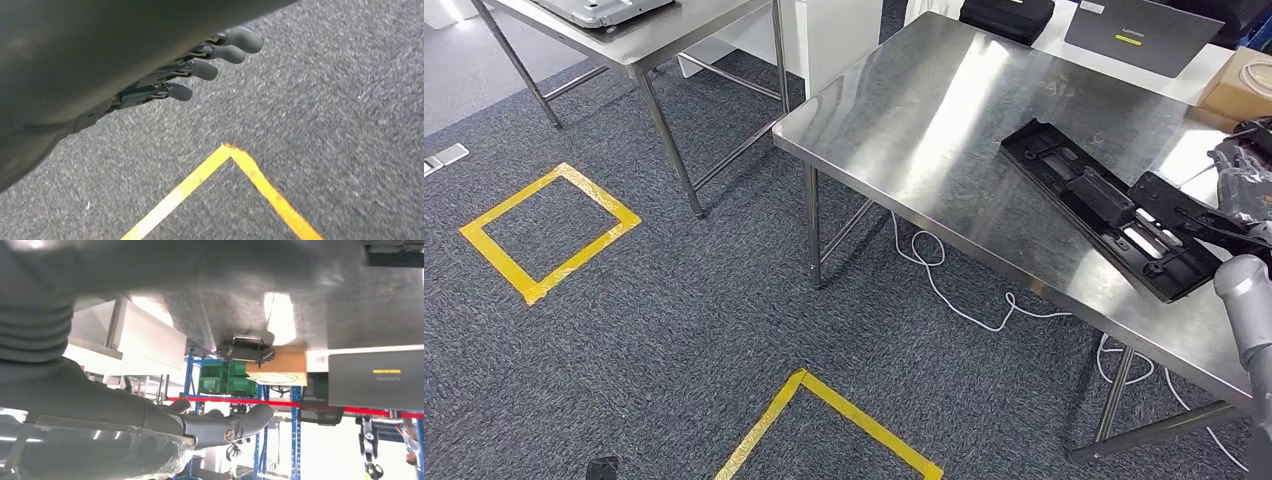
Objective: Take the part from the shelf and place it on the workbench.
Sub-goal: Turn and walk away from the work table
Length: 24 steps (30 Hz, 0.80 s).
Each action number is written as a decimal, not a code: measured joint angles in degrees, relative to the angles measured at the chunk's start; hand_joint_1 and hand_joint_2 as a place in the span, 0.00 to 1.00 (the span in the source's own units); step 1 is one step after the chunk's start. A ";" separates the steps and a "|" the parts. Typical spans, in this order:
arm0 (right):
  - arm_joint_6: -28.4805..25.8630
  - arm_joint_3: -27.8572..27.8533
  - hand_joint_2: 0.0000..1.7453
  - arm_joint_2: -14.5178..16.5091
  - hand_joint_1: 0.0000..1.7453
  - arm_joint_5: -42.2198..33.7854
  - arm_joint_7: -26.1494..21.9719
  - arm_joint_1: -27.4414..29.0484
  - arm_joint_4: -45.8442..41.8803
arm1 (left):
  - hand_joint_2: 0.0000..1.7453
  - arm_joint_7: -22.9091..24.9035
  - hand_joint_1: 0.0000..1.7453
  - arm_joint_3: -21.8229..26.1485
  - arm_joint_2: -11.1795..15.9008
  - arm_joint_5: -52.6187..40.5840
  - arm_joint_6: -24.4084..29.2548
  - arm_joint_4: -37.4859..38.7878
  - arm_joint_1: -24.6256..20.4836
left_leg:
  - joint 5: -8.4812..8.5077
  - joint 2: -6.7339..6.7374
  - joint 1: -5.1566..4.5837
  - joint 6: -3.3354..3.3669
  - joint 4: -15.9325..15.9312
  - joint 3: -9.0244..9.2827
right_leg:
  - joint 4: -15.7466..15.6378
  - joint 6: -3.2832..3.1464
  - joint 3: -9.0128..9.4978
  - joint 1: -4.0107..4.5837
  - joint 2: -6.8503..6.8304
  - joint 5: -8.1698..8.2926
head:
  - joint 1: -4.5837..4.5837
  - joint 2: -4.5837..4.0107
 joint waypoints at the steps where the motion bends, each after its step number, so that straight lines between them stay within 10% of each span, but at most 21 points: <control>1: -0.31 -0.08 0.50 0.22 0.00 -0.03 -0.03 0.02 -0.02 | 0.00 -0.09 0.00 0.13 -0.01 0.02 0.00 0.00 0.02 | 0.54 0.03 0.01 -0.07 -0.08 0.01 | 0.01 0.00 -0.01 0.01 0.00 0.29 | 0.00 0.00; 3: -0.51 -0.17 0.00 0.58 0.00 0.32 -0.09 0.02 -0.05 | 0.00 -0.23 0.00 0.40 0.06 0.06 0.00 0.00 0.04 | 1.29 0.06 0.02 0.02 -0.19 0.02 | 0.04 0.09 -0.04 0.01 0.00 0.77 | -0.01 0.00; 11: -0.51 -0.15 0.00 1.49 0.00 1.33 0.45 -0.02 -0.09 | 0.00 -0.61 0.00 1.04 0.31 0.07 0.00 0.00 0.07 | 1.50 0.05 0.00 0.20 -0.22 -0.09 | 0.05 0.33 0.30 0.00 -0.07 1.03 | -0.02 0.00; 14: -0.48 -0.15 0.75 1.62 0.00 1.39 0.54 -0.03 -0.08 | 0.00 -0.61 0.00 1.10 0.31 0.04 -0.01 0.00 0.07 | 1.53 0.08 0.01 0.22 -0.31 -0.14 | 0.05 0.35 0.35 0.00 -0.06 1.05 | -0.03 0.00; 15: -0.47 -0.15 0.75 1.64 0.00 1.43 0.58 -0.04 -0.08 | 0.00 -0.61 0.00 1.10 0.30 0.02 -0.02 0.00 0.07 | 1.54 0.09 0.01 0.22 -0.35 -0.15 | 0.05 0.35 0.33 0.00 -0.06 1.05 | -0.04 0.00; 18: -0.47 -0.15 0.00 1.67 0.00 1.48 0.70 -0.05 -0.07 | 0.00 -0.61 0.00 1.10 0.30 -0.09 -0.02 0.00 0.06 | 1.54 0.10 0.01 0.22 -0.38 -0.16 | 0.05 0.34 0.28 -0.02 -0.06 1.04 | -0.03 0.00; 24: -0.42 -0.17 0.00 1.63 0.00 1.13 0.43 -0.03 0.09 | 0.00 -0.41 0.00 1.10 0.29 -0.50 -0.09 0.00 0.05 | 1.53 0.12 0.02 0.20 -0.40 -0.16 | 0.05 0.32 0.12 -0.02 -0.05 1.03 | -0.03 0.00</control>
